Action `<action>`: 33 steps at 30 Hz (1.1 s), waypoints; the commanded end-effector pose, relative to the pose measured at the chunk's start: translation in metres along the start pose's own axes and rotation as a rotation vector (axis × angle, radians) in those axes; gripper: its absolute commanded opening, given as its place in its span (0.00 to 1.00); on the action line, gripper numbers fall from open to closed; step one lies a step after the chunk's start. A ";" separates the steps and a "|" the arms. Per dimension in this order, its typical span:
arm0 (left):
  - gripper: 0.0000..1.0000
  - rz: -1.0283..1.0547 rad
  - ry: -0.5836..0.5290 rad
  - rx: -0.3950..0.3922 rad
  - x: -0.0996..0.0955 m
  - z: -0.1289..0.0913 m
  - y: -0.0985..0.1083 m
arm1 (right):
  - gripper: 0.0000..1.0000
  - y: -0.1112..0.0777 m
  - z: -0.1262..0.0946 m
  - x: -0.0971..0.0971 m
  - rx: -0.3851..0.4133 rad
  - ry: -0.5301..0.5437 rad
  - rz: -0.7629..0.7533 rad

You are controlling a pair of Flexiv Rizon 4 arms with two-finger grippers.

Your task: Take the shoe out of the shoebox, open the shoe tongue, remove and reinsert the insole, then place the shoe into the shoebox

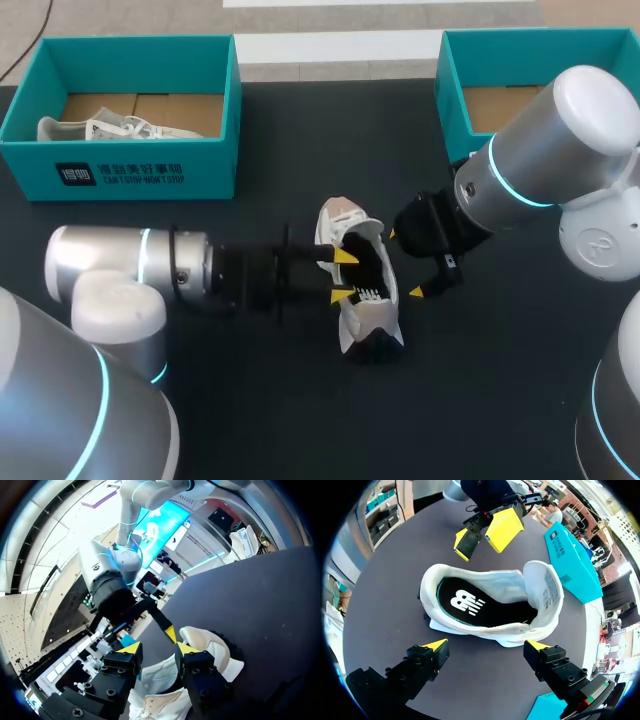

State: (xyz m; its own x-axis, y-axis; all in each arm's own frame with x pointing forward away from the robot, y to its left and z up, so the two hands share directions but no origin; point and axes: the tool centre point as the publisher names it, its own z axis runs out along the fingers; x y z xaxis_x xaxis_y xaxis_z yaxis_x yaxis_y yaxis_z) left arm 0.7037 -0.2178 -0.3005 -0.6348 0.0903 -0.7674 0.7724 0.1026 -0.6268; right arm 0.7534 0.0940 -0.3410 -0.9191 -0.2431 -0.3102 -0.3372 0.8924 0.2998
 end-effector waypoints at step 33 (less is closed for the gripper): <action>0.89 -0.014 0.924 0.057 -0.068 -0.036 -0.010 | 1.00 0.000 0.001 0.001 0.001 -0.001 -0.001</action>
State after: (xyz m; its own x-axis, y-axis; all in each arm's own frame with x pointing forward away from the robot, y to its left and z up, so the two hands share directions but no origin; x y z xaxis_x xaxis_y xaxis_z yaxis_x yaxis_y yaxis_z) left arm 0.7324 -0.1882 -0.2394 -0.5527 0.5831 -0.5954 0.7528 0.0427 -0.6569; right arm 0.7534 0.0940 -0.3410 -0.9191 -0.2430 -0.3102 -0.3372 0.8924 0.2998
